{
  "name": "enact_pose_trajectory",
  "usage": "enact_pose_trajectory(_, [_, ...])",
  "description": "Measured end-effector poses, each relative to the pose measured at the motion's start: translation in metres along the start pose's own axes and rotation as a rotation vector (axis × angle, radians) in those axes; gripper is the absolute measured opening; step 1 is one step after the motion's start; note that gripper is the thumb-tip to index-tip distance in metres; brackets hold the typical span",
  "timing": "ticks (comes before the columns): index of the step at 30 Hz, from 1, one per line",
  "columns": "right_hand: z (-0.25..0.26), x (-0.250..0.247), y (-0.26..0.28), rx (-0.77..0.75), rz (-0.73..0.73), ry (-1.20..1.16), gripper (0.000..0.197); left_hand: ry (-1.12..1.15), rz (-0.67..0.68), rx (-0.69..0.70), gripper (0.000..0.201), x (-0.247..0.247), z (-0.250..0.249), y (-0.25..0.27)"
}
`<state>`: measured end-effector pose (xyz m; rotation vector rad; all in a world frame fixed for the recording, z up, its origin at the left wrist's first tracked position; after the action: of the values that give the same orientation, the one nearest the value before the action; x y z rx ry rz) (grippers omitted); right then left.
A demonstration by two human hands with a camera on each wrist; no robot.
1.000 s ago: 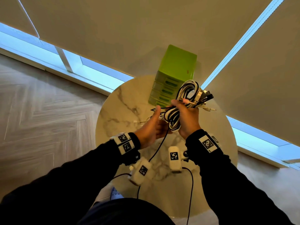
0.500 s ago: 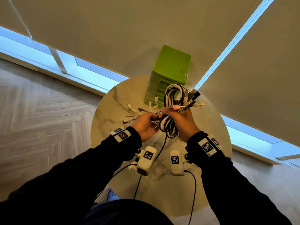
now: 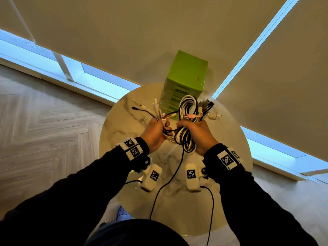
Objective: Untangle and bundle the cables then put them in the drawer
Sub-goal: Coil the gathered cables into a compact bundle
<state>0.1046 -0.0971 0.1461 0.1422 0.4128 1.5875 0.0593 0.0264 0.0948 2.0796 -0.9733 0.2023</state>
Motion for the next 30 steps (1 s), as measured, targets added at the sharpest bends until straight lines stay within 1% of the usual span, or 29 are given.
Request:
enact_pose_trajectory(3, [-0.003, 0.003, 0.001, -0.012, -0.014, -0.011, 0.022, -0.096, 0.077, 0.013, 0.023, 0.001, 0.001, 0.008])
enact_pose_trajectory(4, [-0.003, 0.003, 0.001, -0.003, -0.028, -0.023, 0.020, -0.048, 0.089, 0.011, 0.021, 0.000, 0.001, 0.011])
enact_pose_trajectory(5, [-0.003, 0.001, 0.000, 0.019, -0.043, -0.045, 0.017, 0.055, 0.121, 0.007, 0.016, -0.001, 0.000, 0.013])
enact_pose_trajectory(7, [-0.003, -0.003, -0.001, 0.088, -0.077, -0.117, 0.014, 0.224, 0.180, -0.017, 0.029, -0.006, -0.001, 0.015])
enact_pose_trajectory(8, [-0.003, -0.005, -0.001, 0.110, -0.088, -0.148, 0.015, 0.205, 0.197, -0.011, 0.030, -0.010, 0.000, 0.015])
enact_pose_trajectory(9, [-0.002, -0.007, -0.002, 0.115, -0.089, -0.157, 0.016, 0.129, 0.220, 0.027, 0.025, -0.012, 0.001, 0.014])
enact_pose_trajectory(10, [-0.002, -0.007, -0.001, 0.107, -0.078, -0.142, 0.016, 0.006, 0.218, 0.090, 0.020, -0.014, 0.001, 0.015])
enact_pose_trajectory(12, [-0.001, -0.004, 0.003, 0.070, -0.008, -0.077, 0.014, -0.181, 0.228, 0.222, 0.013, -0.014, 0.000, 0.016])
enact_pose_trajectory(13, [0.000, -0.001, 0.007, 0.054, 0.045, -0.033, 0.011, -0.201, 0.223, 0.253, 0.011, -0.014, -0.002, 0.017])
enact_pose_trajectory(14, [0.001, 0.001, 0.010, 0.043, 0.098, 0.014, 0.007, -0.180, 0.191, 0.253, 0.007, -0.016, -0.004, 0.015])
enact_pose_trajectory(15, [0.004, 0.003, 0.012, 0.033, 0.144, 0.060, 0.003, -0.135, 0.152, 0.225, 0.002, -0.017, -0.007, 0.012])
enact_pose_trajectory(16, [0.006, 0.003, 0.014, 0.021, 0.179, 0.102, 0.004, -0.095, 0.102, 0.169, 0.007, -0.020, -0.008, 0.006])
enact_pose_trajectory(17, [0.008, 0.002, 0.014, 0.005, 0.205, 0.141, 0.006, -0.073, 0.079, 0.077, 0.011, -0.022, -0.008, 0.001])
enact_pose_trajectory(18, [0.009, 0.001, 0.014, -0.013, 0.219, 0.179, 0.008, -0.076, 0.085, -0.037, 0.013, -0.023, -0.006, -0.004])
enact_pose_trajectory(19, [0.010, 0.000, 0.014, -0.029, 0.223, 0.210, 0.010, -0.097, 0.123, -0.145, 0.015, -0.022, -0.006, -0.003])
enact_pose_trajectory(20, [0.010, -0.001, 0.014, -0.041, 0.220, 0.226, 0.009, -0.103, 0.154, -0.222, 0.017, -0.022, -0.006, -0.003])
enact_pose_trajectory(21, [0.008, -0.002, 0.014, -0.037, 0.202, 0.216, 0.008, -0.074, 0.170, -0.257, 0.020, -0.022, -0.008, -0.004])
enact_pose_trajectory(23, [0.003, -0.004, 0.009, 0.011, 0.125, 0.133, 0.002, 0.040, 0.158, -0.246, 0.023, -0.022, -0.016, -0.002])
enact_pose_trajectory(25, [-0.003, -0.005, 0.003, 0.042, 0.036, 0.060, 0.009, 0.158, 0.171, -0.222, 0.023, -0.025, -0.018, -0.001])
enact_pose_trajectory(26, [-0.005, -0.005, 0.001, 0.042, 0.010, 0.054, 0.013, 0.169, 0.163, -0.198, 0.021, -0.025, -0.018, 0.000])
enact_pose_trajectory(28, [-0.008, -0.001, 0.003, 0.006, 0.029, 0.094, 0.013, 0.098, 0.136, -0.116, 0.009, -0.023, -0.013, 0.000])
enact_pose_trajectory(29, [-0.009, 0.002, 0.006, -0.017, 0.068, 0.132, 0.011, 0.026, 0.110, -0.058, 0.010, -0.021, -0.010, 0.000])
enact_pose_trajectory(30, [-0.009, 0.004, 0.010, -0.036, 0.115, 0.169, 0.008, -0.057, 0.084, 0.032, 0.014, -0.019, -0.007, 0.000])
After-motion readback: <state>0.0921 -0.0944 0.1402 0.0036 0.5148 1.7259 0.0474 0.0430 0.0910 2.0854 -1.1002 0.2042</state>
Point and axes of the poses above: each hand's wrist, its own y-axis away from the middle knuckle, its own x-axis out of the palm, z = x × y, the point moved 5 cm from there along -y, towards the middle knuckle, and after that the axes turned 15 degrees about -z, right-handed, at the moved point
